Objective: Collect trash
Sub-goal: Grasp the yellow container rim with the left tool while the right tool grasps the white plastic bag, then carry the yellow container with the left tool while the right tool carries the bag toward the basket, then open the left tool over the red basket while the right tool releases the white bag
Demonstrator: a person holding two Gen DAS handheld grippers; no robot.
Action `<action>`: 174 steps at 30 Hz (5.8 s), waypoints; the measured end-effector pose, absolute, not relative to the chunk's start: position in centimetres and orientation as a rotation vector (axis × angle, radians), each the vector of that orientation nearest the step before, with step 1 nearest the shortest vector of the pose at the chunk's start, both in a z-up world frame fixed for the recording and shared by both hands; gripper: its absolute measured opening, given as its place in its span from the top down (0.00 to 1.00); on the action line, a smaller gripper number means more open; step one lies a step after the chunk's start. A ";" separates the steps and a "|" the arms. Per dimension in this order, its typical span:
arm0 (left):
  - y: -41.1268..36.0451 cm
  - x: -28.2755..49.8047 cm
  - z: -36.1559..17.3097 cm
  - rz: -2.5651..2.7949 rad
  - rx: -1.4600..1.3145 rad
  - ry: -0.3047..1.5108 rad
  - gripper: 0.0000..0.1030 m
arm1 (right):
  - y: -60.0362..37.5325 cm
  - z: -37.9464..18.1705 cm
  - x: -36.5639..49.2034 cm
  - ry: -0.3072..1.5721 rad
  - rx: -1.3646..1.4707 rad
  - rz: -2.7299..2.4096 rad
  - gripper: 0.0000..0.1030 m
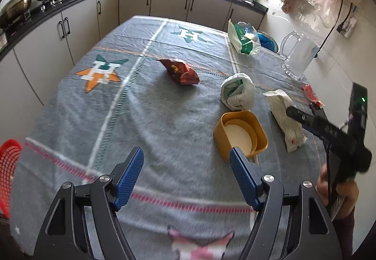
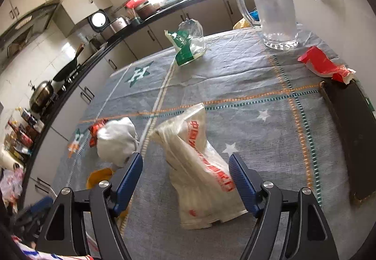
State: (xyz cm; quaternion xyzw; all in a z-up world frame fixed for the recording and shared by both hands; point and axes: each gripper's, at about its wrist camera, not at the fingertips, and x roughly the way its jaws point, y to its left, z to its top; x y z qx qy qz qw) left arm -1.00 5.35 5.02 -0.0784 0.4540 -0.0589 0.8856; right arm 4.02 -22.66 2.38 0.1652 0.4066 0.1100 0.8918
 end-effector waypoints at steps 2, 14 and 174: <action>5.1 -0.2 4.6 -0.132 -0.176 0.958 0.28 | -22.7 2.1 3.9 0.840 0.315 0.222 0.23; 1.3 3.3 1.5 -0.184 -0.150 1.022 0.56 | -22.4 1.3 4.3 0.841 0.280 0.198 0.23; 46.5 -20.1 -0.6 0.605 -0.485 0.764 0.54 | 31.2 -0.5 -6.7 1.016 -0.163 0.901 0.70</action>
